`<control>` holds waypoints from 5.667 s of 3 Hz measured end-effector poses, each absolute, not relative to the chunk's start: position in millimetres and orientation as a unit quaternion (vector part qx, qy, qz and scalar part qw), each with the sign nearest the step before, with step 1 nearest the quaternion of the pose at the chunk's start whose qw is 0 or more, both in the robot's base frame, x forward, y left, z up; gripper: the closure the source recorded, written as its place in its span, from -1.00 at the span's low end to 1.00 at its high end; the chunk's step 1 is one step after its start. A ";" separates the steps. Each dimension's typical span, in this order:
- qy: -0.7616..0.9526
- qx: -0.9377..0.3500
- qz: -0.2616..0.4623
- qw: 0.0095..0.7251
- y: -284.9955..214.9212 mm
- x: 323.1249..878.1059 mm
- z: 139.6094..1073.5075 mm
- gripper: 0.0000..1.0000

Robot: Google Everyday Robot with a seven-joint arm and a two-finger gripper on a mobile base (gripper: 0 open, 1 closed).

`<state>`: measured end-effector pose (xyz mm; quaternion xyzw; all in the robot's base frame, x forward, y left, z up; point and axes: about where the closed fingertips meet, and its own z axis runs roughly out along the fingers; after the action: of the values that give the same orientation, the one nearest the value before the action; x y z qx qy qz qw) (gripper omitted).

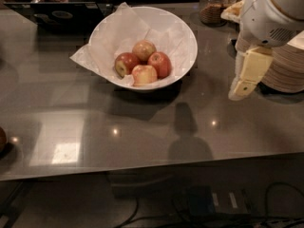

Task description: Pick apple from white bowl

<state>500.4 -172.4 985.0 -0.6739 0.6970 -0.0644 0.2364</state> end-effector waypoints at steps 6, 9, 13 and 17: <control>0.618 -0.661 0.102 0.412 -81.8 606.9 984.0 -0.80; 0.628 -0.650 0.127 0.408 -75.2 625.7 971.1 -0.43; 0.655 -0.645 0.150 0.364 -78.2 644.9 922.1 -0.38; 0.634 -0.684 0.171 0.318 -42.0 647.0 894.7 -0.38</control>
Offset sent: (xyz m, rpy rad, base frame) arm 0.0281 0.0218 0.0041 0.0302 -0.0392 0.0716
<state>647.0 -42.0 894.7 -0.6838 0.6342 0.1709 0.3177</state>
